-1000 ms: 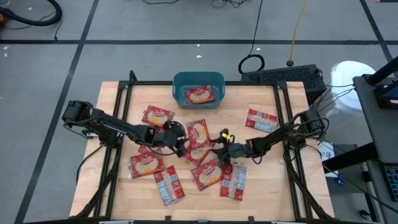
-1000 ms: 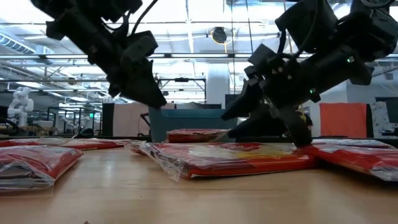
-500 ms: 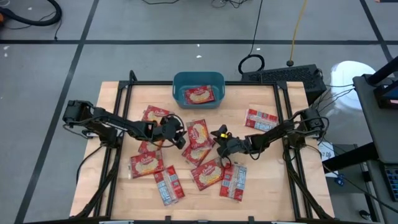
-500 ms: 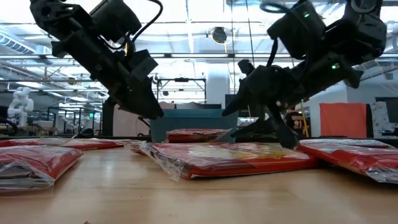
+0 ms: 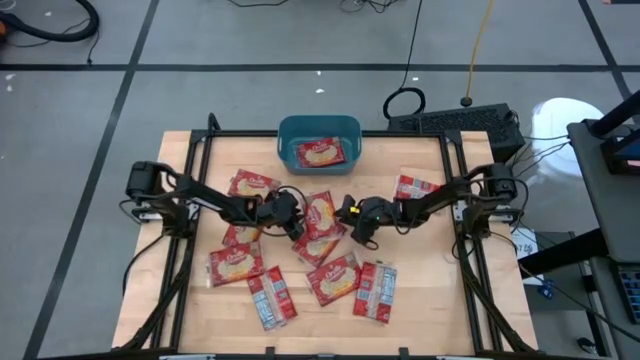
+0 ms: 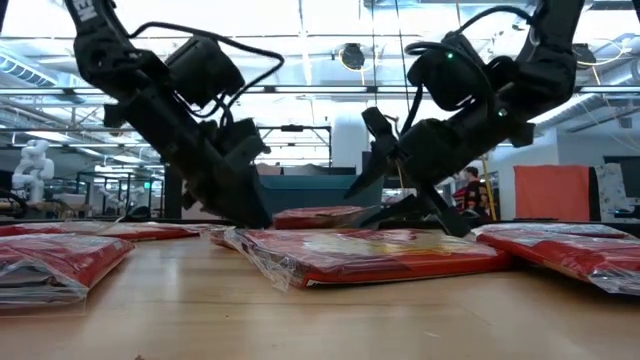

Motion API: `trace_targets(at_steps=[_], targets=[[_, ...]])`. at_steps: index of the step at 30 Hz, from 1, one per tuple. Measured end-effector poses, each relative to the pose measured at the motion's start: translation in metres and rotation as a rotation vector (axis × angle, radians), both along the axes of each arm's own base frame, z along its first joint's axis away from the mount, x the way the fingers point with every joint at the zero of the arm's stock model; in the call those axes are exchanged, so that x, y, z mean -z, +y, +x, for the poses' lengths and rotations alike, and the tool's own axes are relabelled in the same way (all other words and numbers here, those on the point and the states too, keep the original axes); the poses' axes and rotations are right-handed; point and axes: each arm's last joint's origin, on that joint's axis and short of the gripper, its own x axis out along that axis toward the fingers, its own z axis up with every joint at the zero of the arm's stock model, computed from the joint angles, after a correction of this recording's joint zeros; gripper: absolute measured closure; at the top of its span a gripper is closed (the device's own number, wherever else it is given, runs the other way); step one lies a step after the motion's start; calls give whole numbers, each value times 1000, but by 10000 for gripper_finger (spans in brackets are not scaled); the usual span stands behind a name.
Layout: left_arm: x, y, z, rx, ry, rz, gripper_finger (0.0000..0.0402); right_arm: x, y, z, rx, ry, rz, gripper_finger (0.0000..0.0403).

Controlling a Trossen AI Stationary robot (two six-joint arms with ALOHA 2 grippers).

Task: Sort popcorn bags into baskets
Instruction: Put the red popcorn bag into the blue bin

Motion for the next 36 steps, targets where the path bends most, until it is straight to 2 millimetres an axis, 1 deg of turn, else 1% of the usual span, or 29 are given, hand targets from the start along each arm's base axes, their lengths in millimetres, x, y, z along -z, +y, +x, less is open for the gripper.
trace_targets(at_steps=[5,9,12,16,21,24,27,32,36], targets=[[10,4,5,8,-11,-3,291,0,-4,0,-48,-8,-5,249],[11,5,8,29,-36,8,291,-1,-4,1,-83,-15,22,251],[8,5,11,56,-62,33,291,-1,-3,1,-75,-24,46,262],[2,4,17,103,-121,49,291,-2,-2,2,-73,-44,88,302],[-2,4,17,98,-140,43,291,-2,0,2,-57,-53,120,364],[-14,4,17,76,-193,-6,291,-3,6,2,-51,-58,157,389],[-33,2,15,100,-265,-36,291,-4,16,3,-26,-76,160,398],[-69,-3,7,125,-390,-21,291,-8,38,4,16,-130,-1,394],[-86,-4,1,133,-440,-8,285,-17,56,3,61,-204,-165,394]])
